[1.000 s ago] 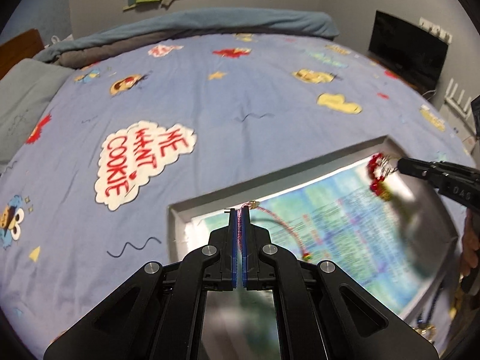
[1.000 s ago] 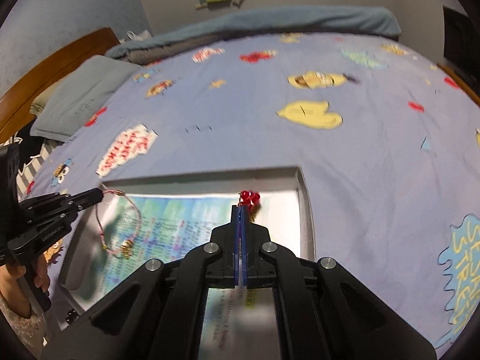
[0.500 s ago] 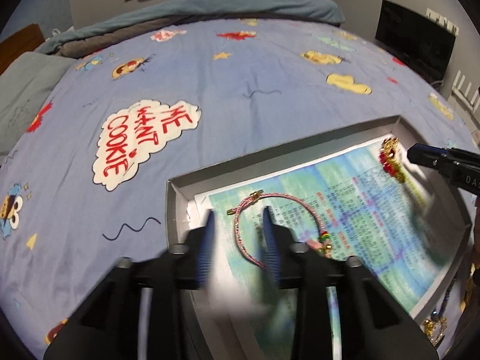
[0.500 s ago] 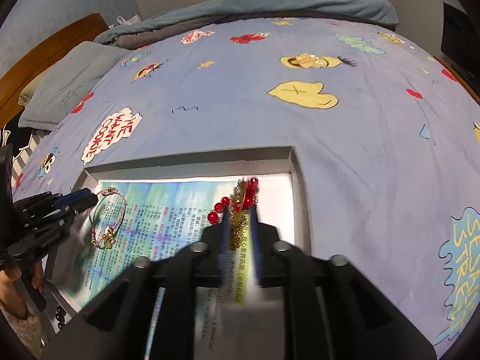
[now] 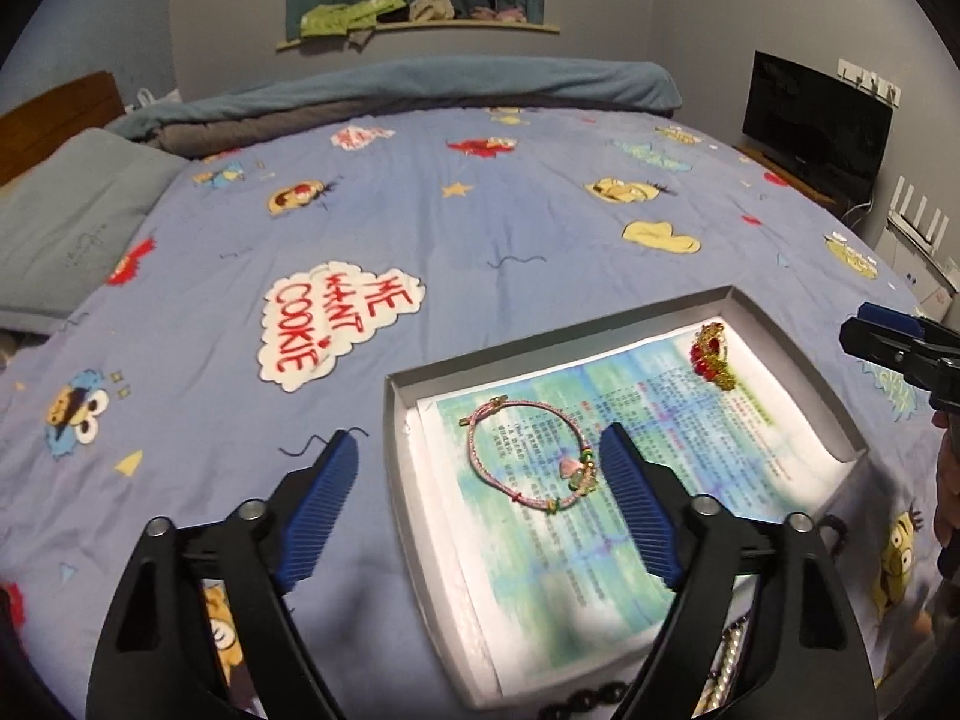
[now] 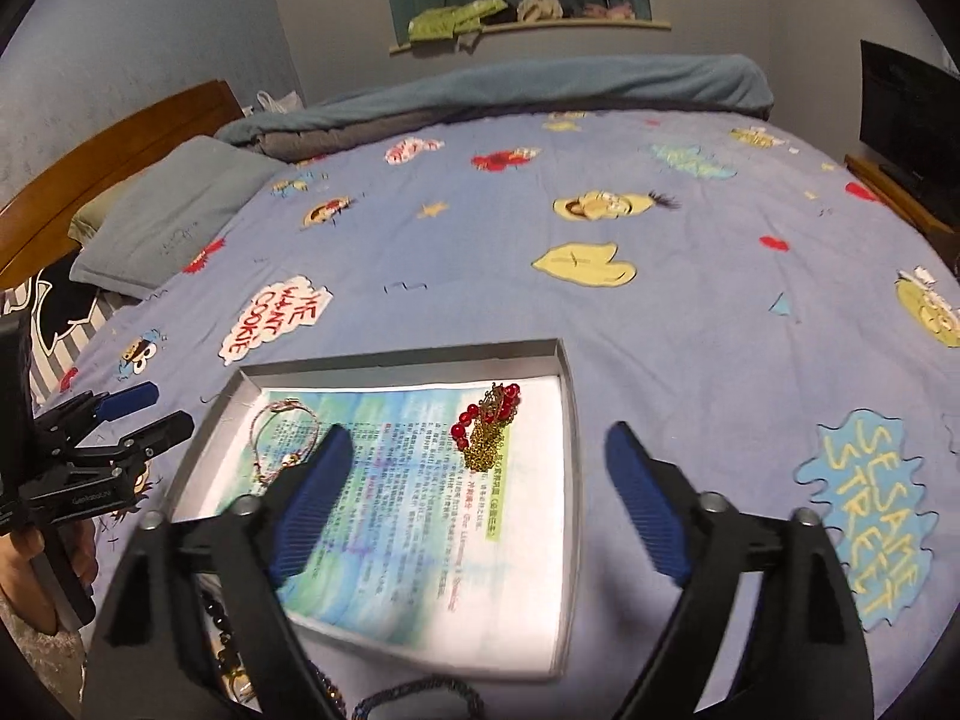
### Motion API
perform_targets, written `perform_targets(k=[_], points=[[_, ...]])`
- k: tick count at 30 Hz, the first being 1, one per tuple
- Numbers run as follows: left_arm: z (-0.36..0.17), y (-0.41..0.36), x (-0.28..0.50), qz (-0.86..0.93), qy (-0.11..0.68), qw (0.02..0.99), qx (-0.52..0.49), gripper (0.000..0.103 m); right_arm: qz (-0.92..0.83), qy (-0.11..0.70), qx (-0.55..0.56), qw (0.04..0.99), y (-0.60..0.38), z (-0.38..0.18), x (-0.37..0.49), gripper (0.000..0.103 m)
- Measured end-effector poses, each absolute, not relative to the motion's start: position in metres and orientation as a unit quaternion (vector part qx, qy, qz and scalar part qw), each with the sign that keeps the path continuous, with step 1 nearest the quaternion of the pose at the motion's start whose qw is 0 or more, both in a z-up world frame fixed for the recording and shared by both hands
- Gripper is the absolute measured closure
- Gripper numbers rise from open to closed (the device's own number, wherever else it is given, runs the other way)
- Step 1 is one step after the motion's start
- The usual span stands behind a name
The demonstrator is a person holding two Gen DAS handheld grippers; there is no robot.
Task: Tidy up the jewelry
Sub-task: 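Open the left tool over the tray paper while the right tool releases the pendant beside it, then withdraw both open tools from the tray back toward the jewelry pile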
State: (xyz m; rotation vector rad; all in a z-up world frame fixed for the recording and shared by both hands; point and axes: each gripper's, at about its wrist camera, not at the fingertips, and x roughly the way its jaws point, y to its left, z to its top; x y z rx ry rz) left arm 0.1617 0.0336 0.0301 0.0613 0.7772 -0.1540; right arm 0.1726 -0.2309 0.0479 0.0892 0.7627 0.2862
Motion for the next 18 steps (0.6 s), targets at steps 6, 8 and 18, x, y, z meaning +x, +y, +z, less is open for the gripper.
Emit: perform_targets(k=[6,8,18], points=[[0.047,0.033,0.134,-0.076,0.361,0.929,0.029,0.011,0.137,0.347,0.03,0.927,-0.23,0.066,0.144,0.006],[0.051,0.033,0.125,-0.079,0.356,0.931,0.028,0.01,0.134,0.337,0.028,0.931,-0.232,0.071,0.134,0.006],[0.06,0.04,0.081,-0.077,0.338,0.937,0.031,0.009,0.113,0.318,0.02,0.941,-0.24,0.081,0.086,0.005]])
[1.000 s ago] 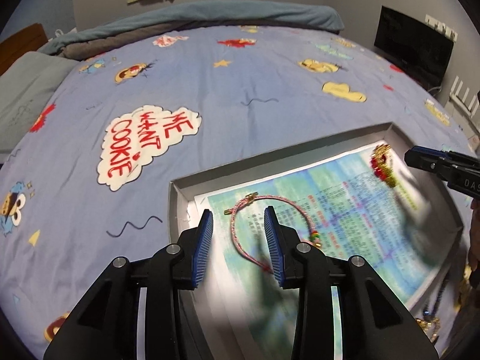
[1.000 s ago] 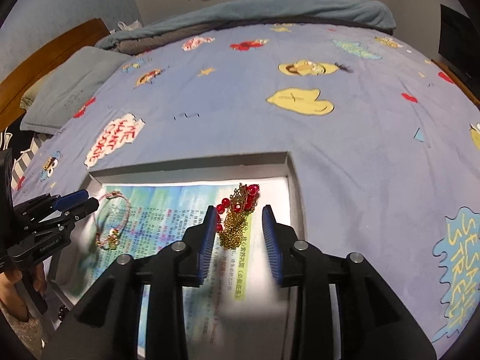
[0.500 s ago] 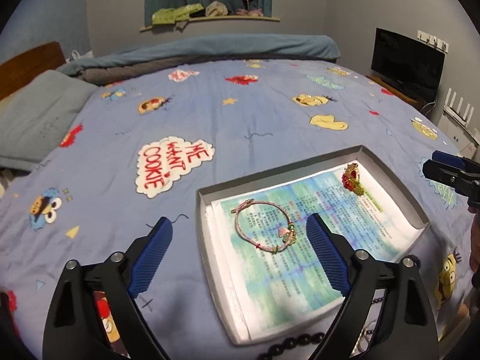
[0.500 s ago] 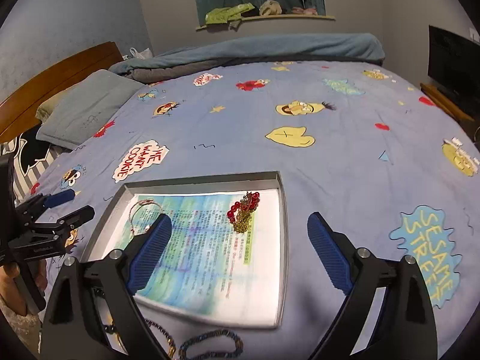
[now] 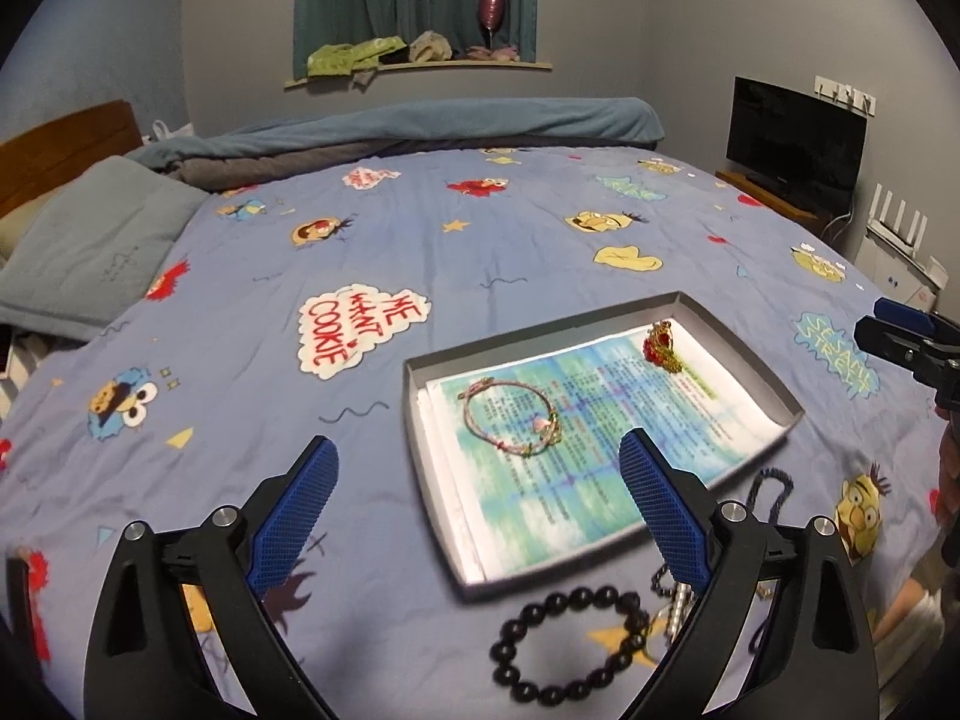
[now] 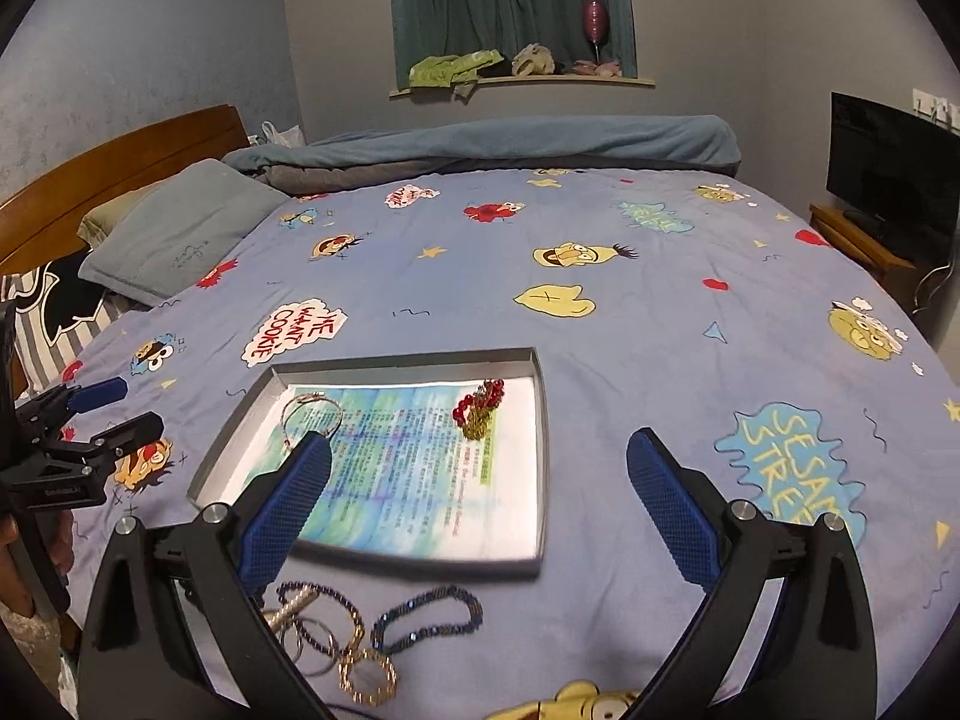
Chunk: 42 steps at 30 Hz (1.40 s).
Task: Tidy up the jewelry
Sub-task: 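Withdraw both open tools from the tray back toward the jewelry pile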
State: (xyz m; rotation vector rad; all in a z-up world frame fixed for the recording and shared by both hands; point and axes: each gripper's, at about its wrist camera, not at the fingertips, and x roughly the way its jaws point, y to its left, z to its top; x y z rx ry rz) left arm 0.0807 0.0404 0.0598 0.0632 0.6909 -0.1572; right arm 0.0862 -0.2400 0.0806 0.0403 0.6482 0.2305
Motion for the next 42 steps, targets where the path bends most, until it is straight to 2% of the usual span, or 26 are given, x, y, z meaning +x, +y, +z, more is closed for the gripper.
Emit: perform_targets(k=[9,19,33,42], points=[[0.054,0.049,0.047,-0.071,0.335,0.939,0.035,0.008,0.095,0.329,0.025,0.939,-0.243,0.071,0.059,0.005],[0.035,0.058,0.014,-0.064,0.341,0.937,0.026,0.007,0.08,0.313,-0.043,0.945,-0.234,0.046,0.032,0.005],[-0.008,0.052,0.005,-0.007,0.372,0.928,0.032,0.006,0.116,0.39,-0.049,0.912,-0.219,-0.014,0.017,0.006],[-0.019,0.038,-0.007,-0.026,0.35,0.934,0.063,0.006,0.135,0.412,-0.041,0.9,-0.212,-0.033,0.005,0.006]])
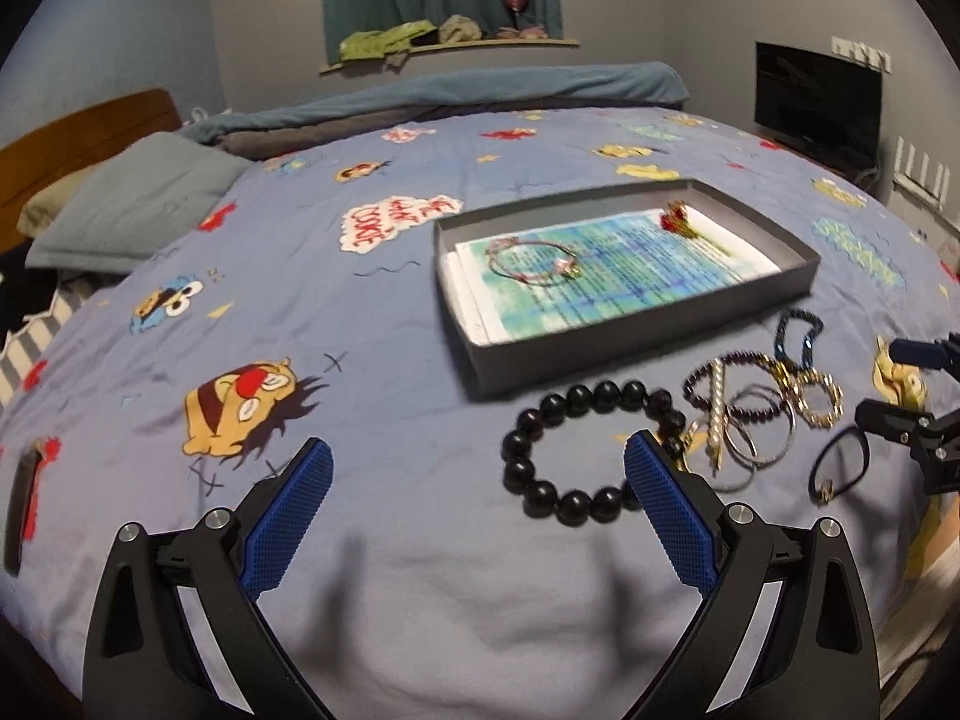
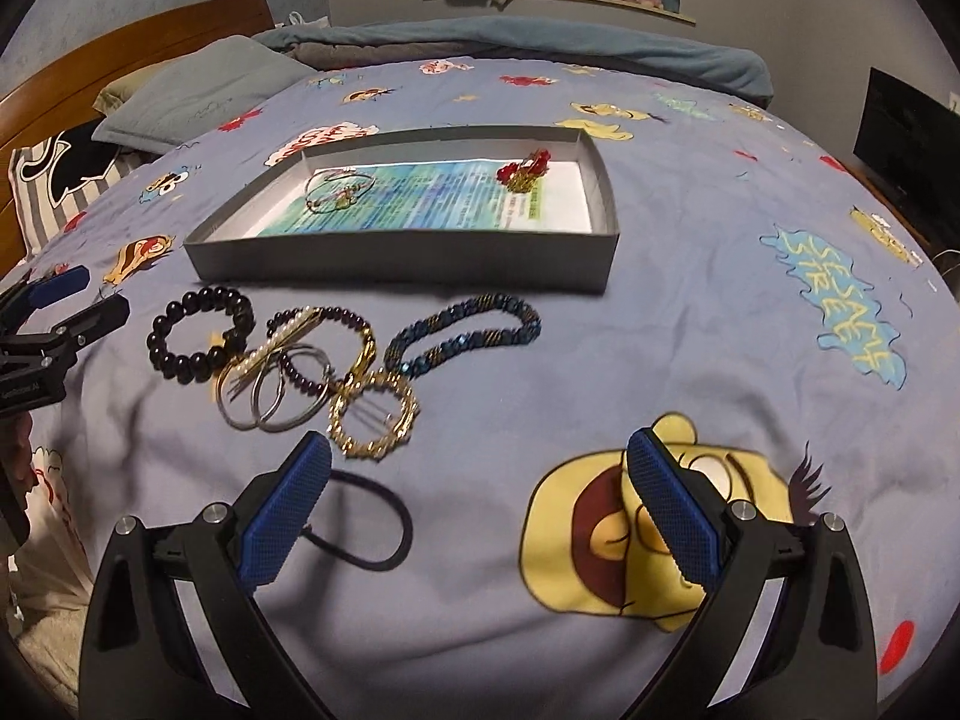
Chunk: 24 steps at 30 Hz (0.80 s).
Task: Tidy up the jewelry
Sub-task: 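Withdraw both open tools from the tray back toward the jewelry pile, then close the left tool on the black bead bracelet while the right tool grasps the black hair tie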
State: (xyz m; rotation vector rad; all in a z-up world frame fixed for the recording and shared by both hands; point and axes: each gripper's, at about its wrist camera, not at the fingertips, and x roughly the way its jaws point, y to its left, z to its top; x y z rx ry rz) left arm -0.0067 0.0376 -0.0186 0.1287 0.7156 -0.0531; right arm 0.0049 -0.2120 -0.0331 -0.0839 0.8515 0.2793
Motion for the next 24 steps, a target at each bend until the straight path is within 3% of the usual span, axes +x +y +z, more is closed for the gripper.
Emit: perform_targets(k=[12,24], points=[[-0.036,0.031,-0.017,-0.047,0.361,0.929,0.07,0.006,0.146,0.405,-0.057,0.901,-0.207,-0.045,-0.011,0.006],[-0.046,0.06,-0.024,-0.057,0.358,0.932,0.016,0.006,0.143,0.399,-0.045,0.904,-0.211,-0.048,-0.017,0.006]])
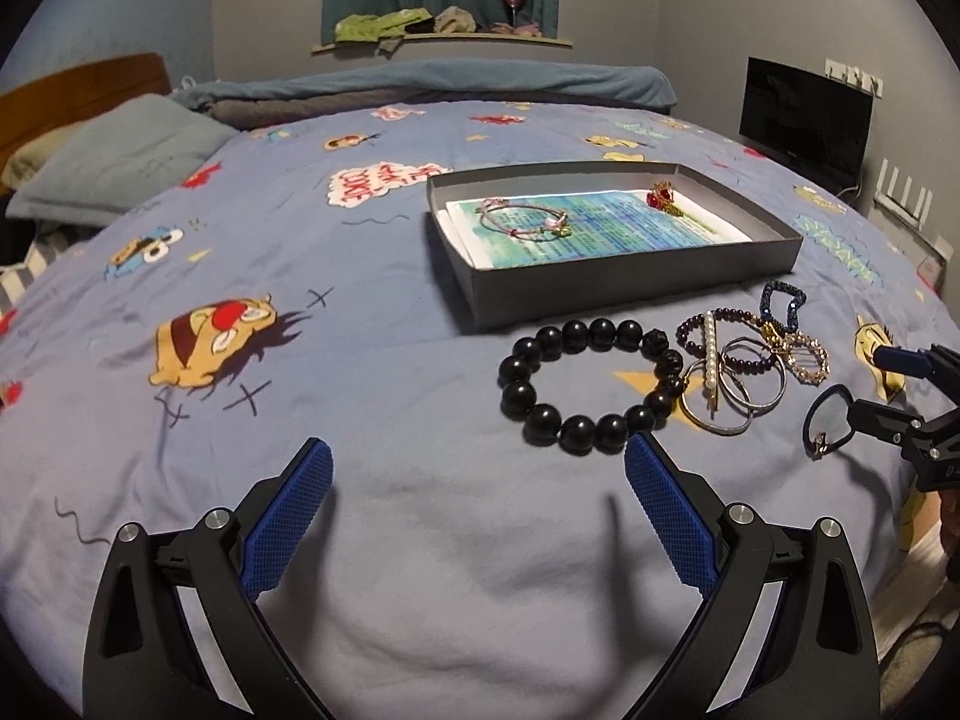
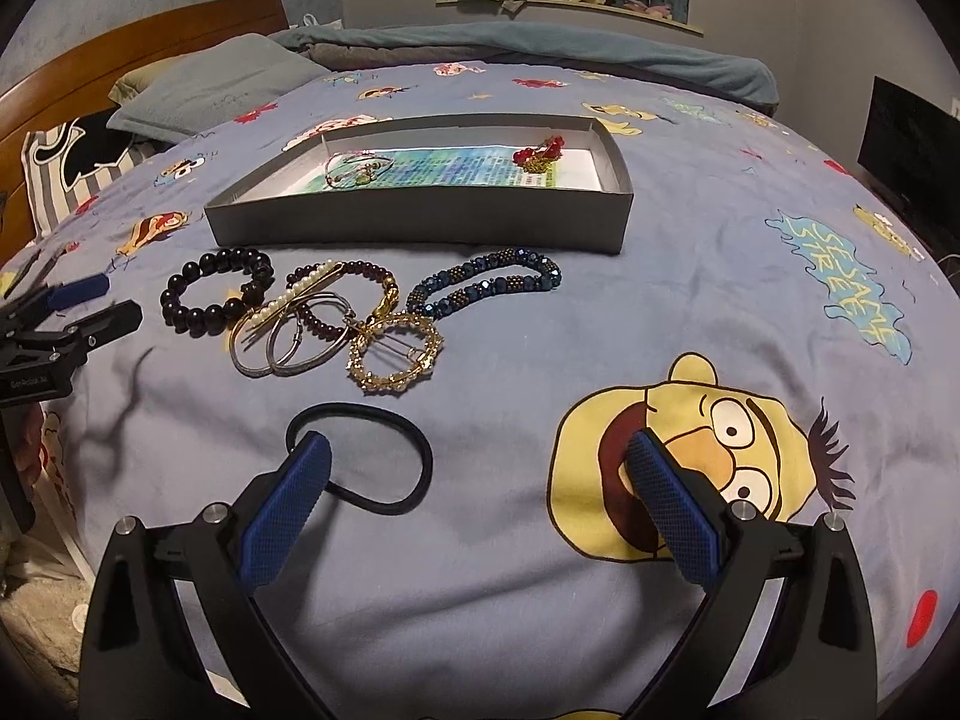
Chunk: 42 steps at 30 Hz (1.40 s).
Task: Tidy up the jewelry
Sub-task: 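Close the left tool on the black bead bracelet while the right tool grasps the black hair tie, then carry the black bead bracelet with the left tool into the tray while the right tool carries the hair tie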
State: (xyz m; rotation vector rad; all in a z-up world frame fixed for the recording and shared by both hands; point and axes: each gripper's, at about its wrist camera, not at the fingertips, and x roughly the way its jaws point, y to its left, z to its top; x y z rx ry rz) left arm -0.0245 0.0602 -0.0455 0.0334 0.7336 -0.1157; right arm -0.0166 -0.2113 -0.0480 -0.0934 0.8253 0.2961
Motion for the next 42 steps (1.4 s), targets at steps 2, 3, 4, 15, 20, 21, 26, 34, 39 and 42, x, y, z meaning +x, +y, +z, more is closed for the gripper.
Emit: perform_targets(k=[2,3,4,15,20,21,26,34,39,42], points=[[-0.048,0.059,-0.023,-0.058,0.365,0.929,0.021,0.006,0.146,0.402,-0.041,0.903,-0.212,-0.048,-0.017,0.006],[-0.049,0.059,-0.022,-0.059,0.367,0.928,0.022,0.006,0.147,0.402,-0.04,0.903,-0.211,-0.048,-0.017,0.006],[-0.05,0.058,-0.02,-0.063,0.37,0.927,0.02,0.006,0.151,0.402,-0.039,0.902,-0.211,-0.049,-0.018,0.006],[-0.036,0.037,0.008,-0.079,0.36,0.929,0.035,0.024,0.158,0.399,-0.05,0.902,-0.208,-0.049,-0.017,0.049],[-0.047,0.037,0.023,-0.077,0.389,0.917,0.035,0.042,0.169,0.402,-0.067,0.897,-0.203,-0.05,-0.018,0.067],[-0.051,0.037,0.025,-0.077,0.395,0.915,0.035,0.044,0.173,0.402,-0.072,0.896,-0.201,-0.05,-0.019,0.069],[-0.059,0.039,0.027,-0.086,0.408,0.908,0.033,0.056,0.19,0.411,-0.082,0.888,-0.197,-0.055,-0.021,0.087],[-0.052,0.043,0.019,-0.093,0.397,0.912,0.039,0.088,0.209,0.403,-0.066,0.888,-0.198,-0.051,-0.023,0.1],[-0.031,0.043,0.008,-0.103,0.369,0.923,0.048,0.088,0.218,0.377,-0.065,0.898,-0.201,-0.034,-0.025,0.1],[-0.012,0.041,0.002,-0.11,0.347,0.93,0.053,0.088,0.22,0.353,-0.069,0.907,-0.203,-0.016,-0.025,0.1]])
